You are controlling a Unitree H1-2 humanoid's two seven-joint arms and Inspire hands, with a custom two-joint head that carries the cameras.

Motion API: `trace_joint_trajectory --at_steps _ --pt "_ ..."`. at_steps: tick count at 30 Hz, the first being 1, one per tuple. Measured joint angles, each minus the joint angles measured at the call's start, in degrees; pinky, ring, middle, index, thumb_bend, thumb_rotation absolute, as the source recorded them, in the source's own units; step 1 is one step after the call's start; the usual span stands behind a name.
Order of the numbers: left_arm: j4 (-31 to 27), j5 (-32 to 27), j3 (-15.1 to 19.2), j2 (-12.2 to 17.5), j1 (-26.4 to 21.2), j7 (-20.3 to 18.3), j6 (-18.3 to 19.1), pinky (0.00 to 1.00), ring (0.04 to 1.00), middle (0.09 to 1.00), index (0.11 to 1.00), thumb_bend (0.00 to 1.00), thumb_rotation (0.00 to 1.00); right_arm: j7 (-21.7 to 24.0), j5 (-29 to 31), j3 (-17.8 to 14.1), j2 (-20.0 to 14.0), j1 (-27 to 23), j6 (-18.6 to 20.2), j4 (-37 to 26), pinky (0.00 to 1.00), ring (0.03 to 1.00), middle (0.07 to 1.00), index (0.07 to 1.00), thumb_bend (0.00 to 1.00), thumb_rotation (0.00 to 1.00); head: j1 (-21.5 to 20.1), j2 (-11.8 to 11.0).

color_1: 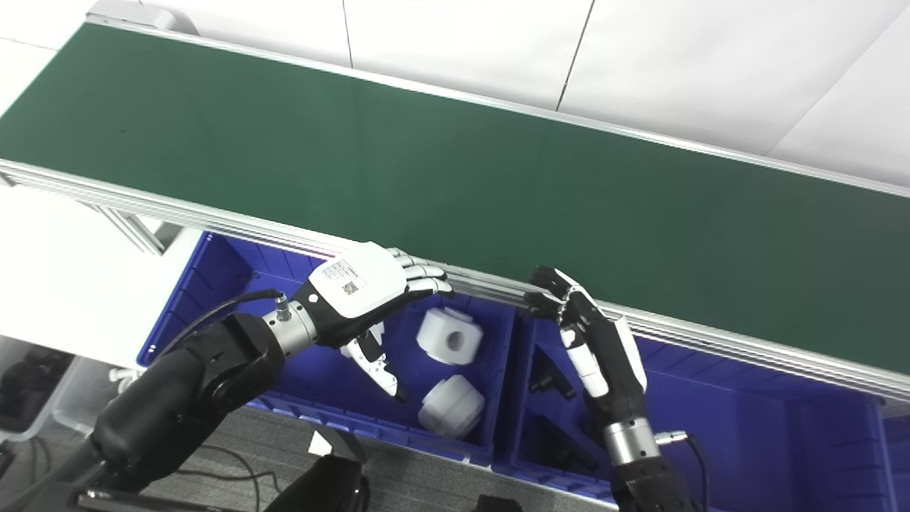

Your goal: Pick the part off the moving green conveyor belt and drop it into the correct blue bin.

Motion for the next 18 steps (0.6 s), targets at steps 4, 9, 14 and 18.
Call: trace_joint_trajectory --at_steps 4,9,14,18 --pt "-1.6 -3.3 0.3 0.0 0.7 -0.3 0.0 0.78 0.828 0.857 0.811 1.00 0.67 0.0 -0.2 0.1 0.0 0.0 0.0 0.0 0.74 0.774 0.842 0.843 0.83 0.93 -0.7 -0.2" --pt "-7.4 -15.9 3.1 -2.9 2.4 -1.0 1.4 0.75 0.838 0.867 0.815 0.96 0.70 0.0 -1.2 0.4 0.0 0.2 0.0 0.0 0.74 0.782 0.844 0.843 0.82 0.93 -2.3 -1.0" --pt "-10.5 -33.0 4.9 -10.3 4.1 -2.3 6.5 0.80 0.870 0.869 0.825 0.93 0.69 0.0 -1.9 0.7 0.6 -0.1 0.0 1.6 0.72 0.767 0.824 0.835 0.81 0.93 -4.2 -2.8" --pt "-6.1 -48.8 9.3 -19.7 7.2 -1.5 10.0 0.86 0.913 0.894 0.872 0.82 0.75 -0.3 -2.6 0.9 1.2 0.2 0.0 4.0 0.72 0.766 0.824 0.830 0.81 0.94 -5.7 -3.3"
